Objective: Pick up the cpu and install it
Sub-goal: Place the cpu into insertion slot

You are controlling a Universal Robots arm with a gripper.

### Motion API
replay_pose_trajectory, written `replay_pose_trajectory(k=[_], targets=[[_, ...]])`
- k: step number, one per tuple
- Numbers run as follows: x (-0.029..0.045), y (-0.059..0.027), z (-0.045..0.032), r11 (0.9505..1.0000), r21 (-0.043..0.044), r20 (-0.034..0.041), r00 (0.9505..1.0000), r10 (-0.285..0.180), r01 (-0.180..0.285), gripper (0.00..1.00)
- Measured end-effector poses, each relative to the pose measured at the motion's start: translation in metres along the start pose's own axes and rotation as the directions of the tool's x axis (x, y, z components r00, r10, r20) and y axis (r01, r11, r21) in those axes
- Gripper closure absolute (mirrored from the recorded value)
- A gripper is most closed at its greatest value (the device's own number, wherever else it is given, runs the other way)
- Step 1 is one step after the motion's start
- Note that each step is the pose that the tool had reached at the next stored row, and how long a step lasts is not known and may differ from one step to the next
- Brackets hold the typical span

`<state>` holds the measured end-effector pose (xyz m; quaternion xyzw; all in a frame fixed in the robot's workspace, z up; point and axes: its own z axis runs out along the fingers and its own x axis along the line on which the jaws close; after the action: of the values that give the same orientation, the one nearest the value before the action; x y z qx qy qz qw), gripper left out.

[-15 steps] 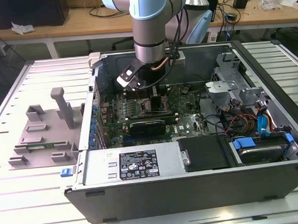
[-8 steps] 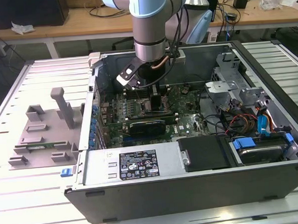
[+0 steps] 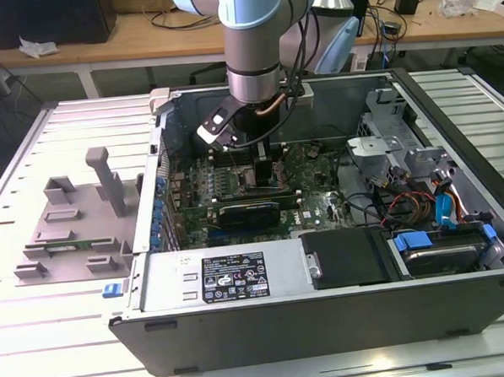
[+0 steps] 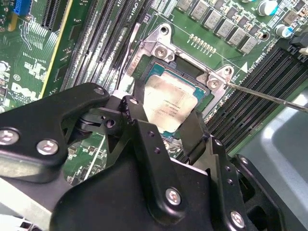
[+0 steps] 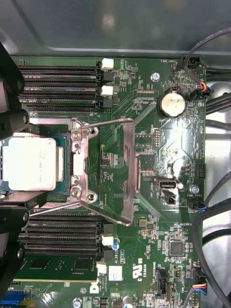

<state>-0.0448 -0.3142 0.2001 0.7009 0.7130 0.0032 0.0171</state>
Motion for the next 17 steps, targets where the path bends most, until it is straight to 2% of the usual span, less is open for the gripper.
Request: replay_pose_trajectory(k=[7, 8, 13, 17], targets=[[0.0, 0.0, -0.001, 1.0, 0.0, 0.0001, 1.0, 0.0, 0.0, 0.45], [0.0, 0.0, -0.001, 1.0, 0.0, 0.0001, 1.0, 0.0, 0.0, 0.39], [0.0, 0.0, -0.0015, 1.0, 0.0, 0.0, 1.0, 0.0, 0.0, 0.39], [-0.0002, 0.0002, -0.0076, 1.0, 0.0001, 0.0002, 1.0, 0.0, 0.0, 0.39]])
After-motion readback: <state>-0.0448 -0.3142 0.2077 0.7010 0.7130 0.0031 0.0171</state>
